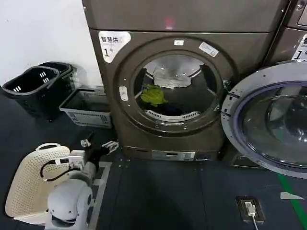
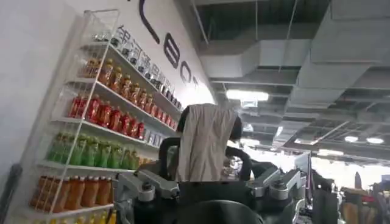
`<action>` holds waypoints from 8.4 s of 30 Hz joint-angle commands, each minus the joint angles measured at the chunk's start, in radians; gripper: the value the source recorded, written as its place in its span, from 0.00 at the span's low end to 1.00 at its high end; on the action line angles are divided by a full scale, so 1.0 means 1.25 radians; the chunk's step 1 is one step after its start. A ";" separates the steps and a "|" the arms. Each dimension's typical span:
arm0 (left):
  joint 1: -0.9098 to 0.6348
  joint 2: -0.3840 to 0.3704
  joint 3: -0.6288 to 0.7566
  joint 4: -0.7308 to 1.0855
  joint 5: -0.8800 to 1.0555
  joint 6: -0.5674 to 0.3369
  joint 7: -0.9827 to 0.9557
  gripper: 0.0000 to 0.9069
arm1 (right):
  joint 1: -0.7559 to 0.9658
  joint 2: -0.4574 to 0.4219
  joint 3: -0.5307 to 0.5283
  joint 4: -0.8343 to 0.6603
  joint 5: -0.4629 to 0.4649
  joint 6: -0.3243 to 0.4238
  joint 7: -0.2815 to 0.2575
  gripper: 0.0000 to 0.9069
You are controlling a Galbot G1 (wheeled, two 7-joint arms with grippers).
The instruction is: Grasp the clothes from the dryer.
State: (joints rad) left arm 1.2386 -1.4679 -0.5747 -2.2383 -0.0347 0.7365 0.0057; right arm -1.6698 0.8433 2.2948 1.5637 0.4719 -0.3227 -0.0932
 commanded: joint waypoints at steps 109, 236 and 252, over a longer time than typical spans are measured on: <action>-0.016 0.004 0.024 0.016 0.020 0.039 0.022 1.00 | -0.013 0.025 0.021 -0.012 0.057 0.042 0.038 1.00; -0.479 0.069 0.154 0.641 0.919 -0.965 1.075 1.00 | -0.024 0.082 -0.002 0.001 0.050 0.093 0.021 1.00; -0.482 0.065 0.140 0.718 0.938 -0.911 1.075 1.00 | -0.020 0.079 -0.012 0.002 0.028 0.098 0.015 1.00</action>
State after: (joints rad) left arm 0.6355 -1.3855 -0.3971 -1.4029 1.1153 -0.4207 1.3412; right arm -1.6956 0.9433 2.2812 1.5669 0.5167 -0.2027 -0.0724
